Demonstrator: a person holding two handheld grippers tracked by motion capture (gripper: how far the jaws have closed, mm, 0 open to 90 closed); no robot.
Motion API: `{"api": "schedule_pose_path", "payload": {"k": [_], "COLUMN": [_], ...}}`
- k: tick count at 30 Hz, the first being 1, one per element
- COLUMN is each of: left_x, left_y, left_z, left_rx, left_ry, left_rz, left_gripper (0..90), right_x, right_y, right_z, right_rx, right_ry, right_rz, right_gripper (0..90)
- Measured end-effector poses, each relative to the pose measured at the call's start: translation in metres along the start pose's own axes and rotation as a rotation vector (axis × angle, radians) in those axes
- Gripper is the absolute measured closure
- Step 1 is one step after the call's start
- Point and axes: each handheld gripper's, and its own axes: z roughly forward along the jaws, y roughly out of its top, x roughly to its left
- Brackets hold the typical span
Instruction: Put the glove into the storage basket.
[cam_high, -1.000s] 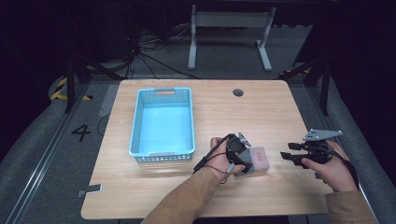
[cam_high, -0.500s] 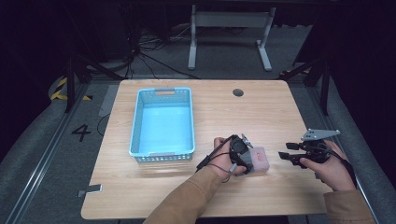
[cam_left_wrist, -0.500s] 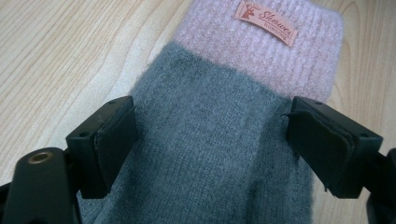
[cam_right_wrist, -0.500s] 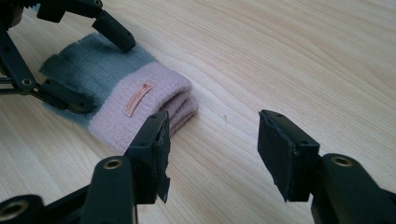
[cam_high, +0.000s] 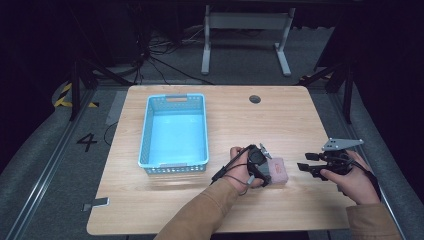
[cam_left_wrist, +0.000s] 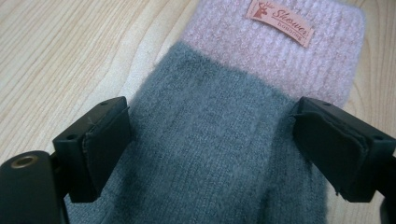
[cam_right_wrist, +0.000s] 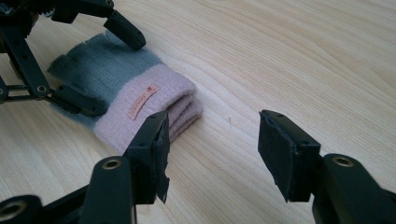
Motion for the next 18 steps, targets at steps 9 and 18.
{"api": "schedule_pose_path", "payload": {"k": [9, 18], "left_x": [-0.0006, -0.0087], "left_y": [-0.0011, 0.0022], "left_z": [0.0028, 0.0005], "left_rx": [0.005, 0.043], "left_ry": [-0.014, 0.015], "left_rz": [-0.002, -0.005], "left_gripper": [9.4, 17.8], "right_x": [-0.0003, -0.0022], "right_y": [0.0007, 0.0002], "right_z": [-0.0005, -0.0024], "right_rx": [-0.017, -0.024], "right_ry": [-0.007, -0.01], "right_rz": [0.001, 0.006], "right_gripper": [43.3, 43.3]}}
